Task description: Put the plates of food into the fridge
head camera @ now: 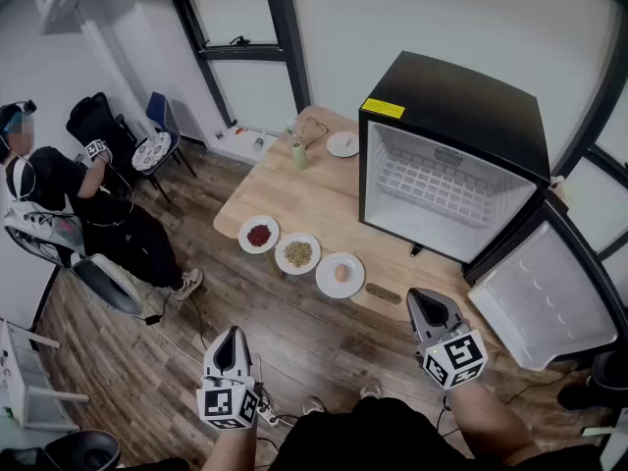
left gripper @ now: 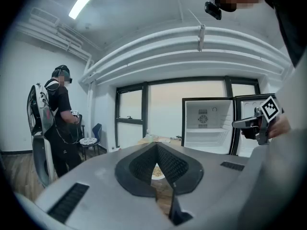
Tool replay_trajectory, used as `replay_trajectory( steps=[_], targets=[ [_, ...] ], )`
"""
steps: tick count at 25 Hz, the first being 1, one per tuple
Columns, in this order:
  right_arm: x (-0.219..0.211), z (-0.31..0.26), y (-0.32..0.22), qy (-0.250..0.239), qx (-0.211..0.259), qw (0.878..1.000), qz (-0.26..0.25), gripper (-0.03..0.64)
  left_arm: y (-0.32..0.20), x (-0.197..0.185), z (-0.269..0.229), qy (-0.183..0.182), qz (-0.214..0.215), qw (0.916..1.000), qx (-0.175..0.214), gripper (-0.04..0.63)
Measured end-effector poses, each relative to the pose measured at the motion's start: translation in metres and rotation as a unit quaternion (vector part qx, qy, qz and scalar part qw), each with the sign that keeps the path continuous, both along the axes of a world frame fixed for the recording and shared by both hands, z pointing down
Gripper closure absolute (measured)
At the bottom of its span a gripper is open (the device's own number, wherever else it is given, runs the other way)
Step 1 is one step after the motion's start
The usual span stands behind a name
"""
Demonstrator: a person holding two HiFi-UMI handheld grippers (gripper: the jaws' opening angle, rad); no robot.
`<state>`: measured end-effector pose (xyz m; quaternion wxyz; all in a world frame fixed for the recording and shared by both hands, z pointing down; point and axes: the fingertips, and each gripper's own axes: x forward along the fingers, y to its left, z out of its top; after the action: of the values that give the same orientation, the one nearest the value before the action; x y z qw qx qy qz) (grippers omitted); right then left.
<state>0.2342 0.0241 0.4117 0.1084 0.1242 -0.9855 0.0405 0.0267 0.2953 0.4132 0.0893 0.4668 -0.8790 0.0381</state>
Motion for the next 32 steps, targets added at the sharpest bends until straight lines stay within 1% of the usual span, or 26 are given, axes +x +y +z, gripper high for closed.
replay_trajectory(
  steps=[5, 10, 12, 15, 20, 22, 25, 29, 32],
  targets=[
    [-0.002, 0.008, -0.022, -0.011, -0.001, 1.0, -0.015, 0.597, -0.032, 0.0, -0.003, -0.02, -0.003, 0.9998, 0.0, 0.592],
    [-0.01, 0.023, -0.046, -0.015, -0.017, 1.0, 0.005, 0.597, -0.052, -0.014, 0.001, -0.032, 0.006, 0.9993, -0.018, 0.592],
    [-0.016, 0.027, -0.052, -0.016, -0.019, 1.0, 0.008, 0.597, -0.061, -0.027, 0.004, -0.033, 0.01, 0.9992, -0.02, 0.592],
    [-0.03, 0.024, -0.067, -0.032, -0.018, 0.999, 0.022, 0.597, -0.086, -0.055, 0.01, -0.034, 0.028, 0.9989, -0.013, 0.592],
    [-0.056, 0.012, -0.089, -0.03, 0.005, 0.996, 0.086, 0.595, -0.132, -0.106, 0.002, -0.045, 0.084, 0.9955, 0.006, 0.592],
    [-0.069, 0.008, -0.093, -0.023, 0.007, 0.993, 0.115, 0.597, -0.151, -0.129, -0.004, -0.05, 0.116, 0.9919, 0.011, 0.592],
    [-0.095, 0.017, -0.108, -0.012, 0.001, 0.987, 0.163, 0.597, -0.192, -0.172, 0.002, -0.051, 0.173, 0.9836, 0.005, 0.592],
    [-0.124, 0.021, -0.121, -0.001, -0.012, 0.97, 0.242, 0.597, -0.234, -0.225, 0.008, -0.046, 0.248, 0.9677, -0.002, 0.592],
    [-0.149, 0.021, -0.118, 0.008, -0.007, 0.96, 0.279, 0.597, -0.258, -0.257, 0.011, -0.041, 0.295, 0.9546, 0.0, 0.592]
  ],
)
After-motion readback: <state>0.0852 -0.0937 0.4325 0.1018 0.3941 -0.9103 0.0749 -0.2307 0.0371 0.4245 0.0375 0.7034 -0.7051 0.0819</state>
